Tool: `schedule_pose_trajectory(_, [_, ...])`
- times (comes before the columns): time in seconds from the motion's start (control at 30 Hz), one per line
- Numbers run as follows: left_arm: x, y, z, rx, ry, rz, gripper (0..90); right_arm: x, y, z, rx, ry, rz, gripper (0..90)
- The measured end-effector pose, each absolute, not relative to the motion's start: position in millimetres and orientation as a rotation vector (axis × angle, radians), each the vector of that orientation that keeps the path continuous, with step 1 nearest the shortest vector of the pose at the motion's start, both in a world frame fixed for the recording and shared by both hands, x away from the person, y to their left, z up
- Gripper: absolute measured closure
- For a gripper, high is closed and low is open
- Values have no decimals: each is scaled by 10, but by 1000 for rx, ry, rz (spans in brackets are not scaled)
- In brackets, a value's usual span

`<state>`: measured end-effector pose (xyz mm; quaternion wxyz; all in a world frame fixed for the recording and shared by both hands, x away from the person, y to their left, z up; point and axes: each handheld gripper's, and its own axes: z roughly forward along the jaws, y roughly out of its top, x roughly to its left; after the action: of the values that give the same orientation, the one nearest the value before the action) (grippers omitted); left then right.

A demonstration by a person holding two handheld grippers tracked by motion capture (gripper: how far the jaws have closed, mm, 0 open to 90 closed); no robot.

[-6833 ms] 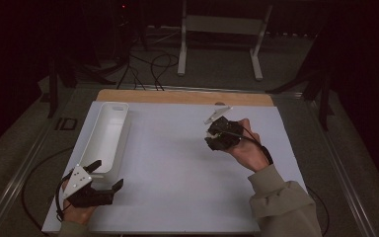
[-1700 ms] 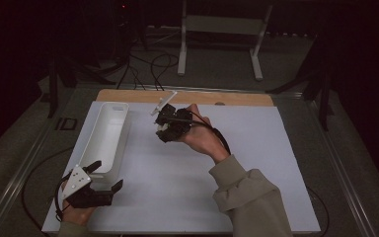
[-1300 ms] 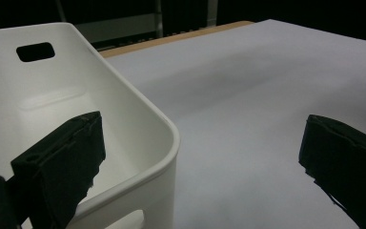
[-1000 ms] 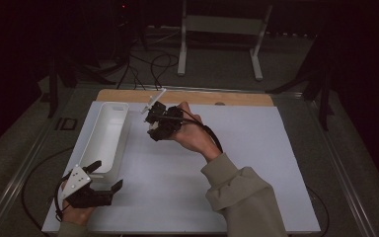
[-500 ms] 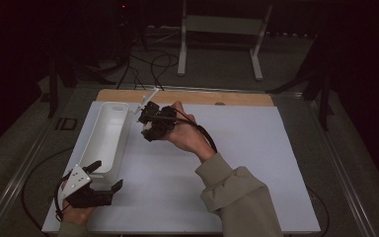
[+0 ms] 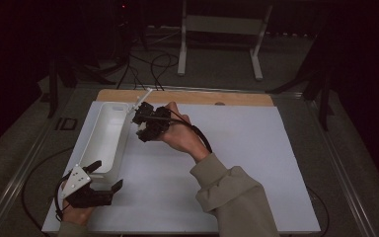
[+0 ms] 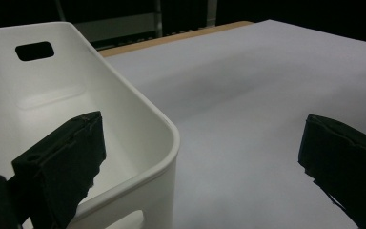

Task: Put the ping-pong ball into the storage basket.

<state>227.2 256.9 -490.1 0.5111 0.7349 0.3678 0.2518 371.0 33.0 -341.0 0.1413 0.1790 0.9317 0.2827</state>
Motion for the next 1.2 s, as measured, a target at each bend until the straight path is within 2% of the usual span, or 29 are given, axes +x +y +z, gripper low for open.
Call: schedule_pose_trajectory(1.2, [2282, 2560, -4900, 1770, 887, 598, 29, 3726, 572, -3498, 528, 2693, 841, 504])
